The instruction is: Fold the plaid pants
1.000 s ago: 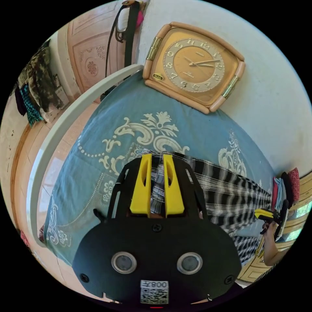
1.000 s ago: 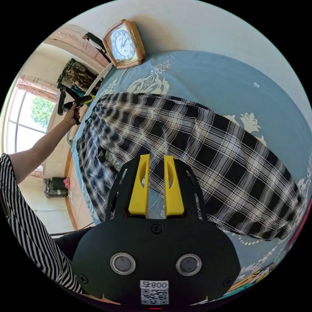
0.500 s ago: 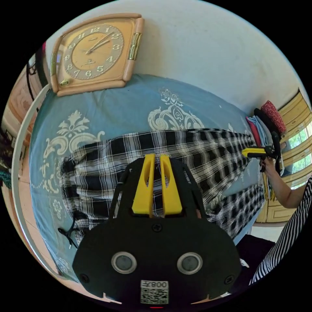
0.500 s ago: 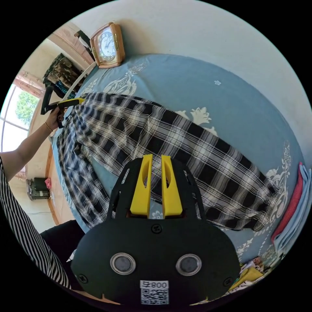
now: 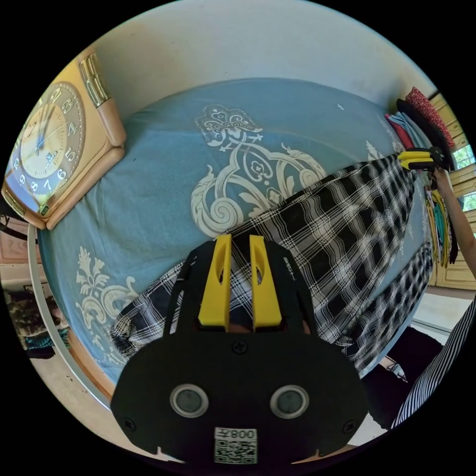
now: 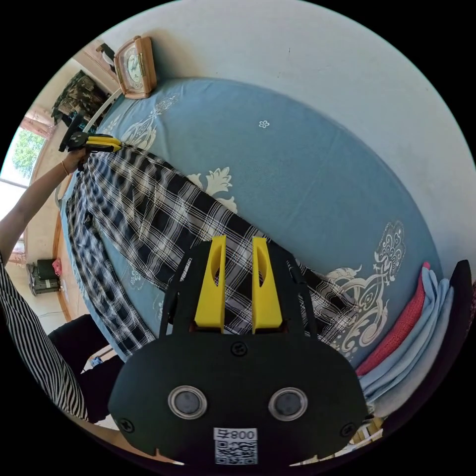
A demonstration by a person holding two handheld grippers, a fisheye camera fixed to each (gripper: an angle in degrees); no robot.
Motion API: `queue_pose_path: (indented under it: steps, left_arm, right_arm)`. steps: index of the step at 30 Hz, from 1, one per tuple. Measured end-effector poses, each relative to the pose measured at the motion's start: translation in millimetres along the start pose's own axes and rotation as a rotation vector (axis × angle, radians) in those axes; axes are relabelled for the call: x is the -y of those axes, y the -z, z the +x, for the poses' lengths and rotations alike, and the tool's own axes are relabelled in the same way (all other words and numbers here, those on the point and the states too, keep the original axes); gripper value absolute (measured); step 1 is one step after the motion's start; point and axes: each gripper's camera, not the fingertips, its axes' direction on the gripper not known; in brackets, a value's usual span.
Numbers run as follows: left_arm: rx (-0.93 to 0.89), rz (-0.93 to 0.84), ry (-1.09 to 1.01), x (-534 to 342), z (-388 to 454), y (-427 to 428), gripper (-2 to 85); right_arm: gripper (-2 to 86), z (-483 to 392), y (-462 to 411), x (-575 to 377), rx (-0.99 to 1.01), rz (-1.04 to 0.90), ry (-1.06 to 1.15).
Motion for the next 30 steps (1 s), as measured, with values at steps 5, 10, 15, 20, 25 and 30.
queue_pose_path:
  steps: [5, 10, 15, 20, 25, 30]
  left_arm:
    - [-0.004, -0.04, -0.022, 17.4, 11.1, -4.0, 6.5]
    - [0.01, -0.066, -0.063, 34.9, 24.5, -14.2, 6.7]
    - [0.028, -0.103, -0.115, 47.2, 36.0, -22.2, 6.4]
    - [0.032, -0.146, -0.171, 57.7, 45.0, -31.3, 5.4]
    - [-0.007, -0.163, -0.157, 61.9, 48.0, -41.2, 2.8]
    - [0.066, -0.177, -0.194, 59.6, 63.5, -47.7, 4.2]
  right_arm:
    - [9.3, -8.9, -5.0, 17.6, -0.073, -0.027, 0.116]
    - [9.2, -24.9, -34.5, 47.6, -0.072, -0.157, 0.234]
    - [8.6, -44.1, -47.3, 57.0, -0.147, -0.216, 0.313]
    - [8.3, -58.2, -52.8, 62.3, -0.165, -0.25, 0.348]
    - [7.7, -68.4, -55.2, 63.3, -0.157, -0.261, 0.34]
    - [7.5, -76.9, -55.1, 58.7, -0.153, -0.248, 0.326]
